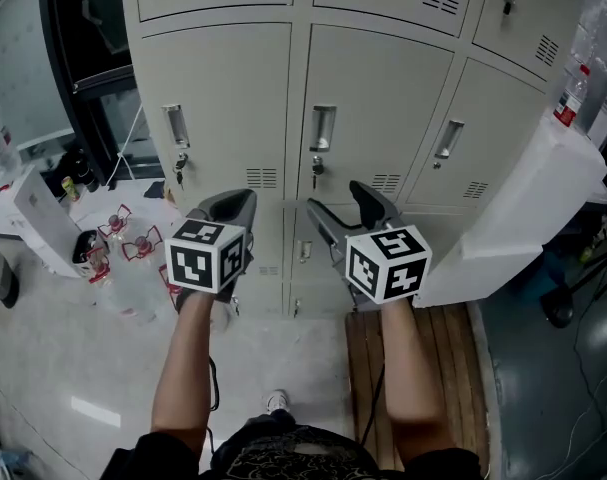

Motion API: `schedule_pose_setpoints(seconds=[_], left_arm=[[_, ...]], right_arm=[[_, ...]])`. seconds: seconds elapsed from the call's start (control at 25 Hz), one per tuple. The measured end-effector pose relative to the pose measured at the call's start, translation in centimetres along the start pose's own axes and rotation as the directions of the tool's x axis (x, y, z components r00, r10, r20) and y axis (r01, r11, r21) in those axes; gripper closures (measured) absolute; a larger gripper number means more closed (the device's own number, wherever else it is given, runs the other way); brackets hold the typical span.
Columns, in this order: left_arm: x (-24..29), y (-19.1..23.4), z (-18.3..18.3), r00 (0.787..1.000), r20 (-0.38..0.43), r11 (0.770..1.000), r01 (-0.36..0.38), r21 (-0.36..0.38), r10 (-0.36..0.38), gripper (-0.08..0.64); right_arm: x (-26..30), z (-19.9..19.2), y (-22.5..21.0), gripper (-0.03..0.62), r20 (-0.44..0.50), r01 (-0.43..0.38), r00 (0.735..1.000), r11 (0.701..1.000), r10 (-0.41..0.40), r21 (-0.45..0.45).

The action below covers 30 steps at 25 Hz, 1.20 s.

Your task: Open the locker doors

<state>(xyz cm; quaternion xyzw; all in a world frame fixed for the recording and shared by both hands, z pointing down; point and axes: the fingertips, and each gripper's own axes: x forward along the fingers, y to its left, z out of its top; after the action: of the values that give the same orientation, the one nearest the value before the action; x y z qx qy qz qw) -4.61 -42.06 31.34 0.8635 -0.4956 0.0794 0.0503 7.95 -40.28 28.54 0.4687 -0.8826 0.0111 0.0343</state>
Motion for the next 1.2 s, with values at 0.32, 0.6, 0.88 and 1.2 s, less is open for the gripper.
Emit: schedule_pose_setpoints(seconds=[0.32,0.6,0.88,1.2], left_arm=[[2.6,3.4,0.8,1.0,0.009,1.0,0.015,0.009,-0.015,0.56],[4.2,5.3,1.4,0.999,0.016,0.999,0.034,0.033,-0.034,0.56],[5.3,6.6,1.5,0.998,0.014,0.998,0.054,0.039,-0.055,0.56],[6.0,7.1,1.4,0.997,0.014,0.996,0.078,0.045,-0.078,0.559]], right_arm=[[4.6,1.3,-1.0,0.265,0.009,0.015,1.0,1.0,-0.015,-0.008],[8.3,2.5,-1.9,0.278,0.025,0.028,0.999,0.999,-0.027,-0.017],[10.7,2.3,-2.8,0.278,0.012,0.046,0.999,0.999,-0.046,-0.022],[12.5,2.1,-3.3,0.278,0.009,0.053,0.999,0.999,-0.053,-0.004]])
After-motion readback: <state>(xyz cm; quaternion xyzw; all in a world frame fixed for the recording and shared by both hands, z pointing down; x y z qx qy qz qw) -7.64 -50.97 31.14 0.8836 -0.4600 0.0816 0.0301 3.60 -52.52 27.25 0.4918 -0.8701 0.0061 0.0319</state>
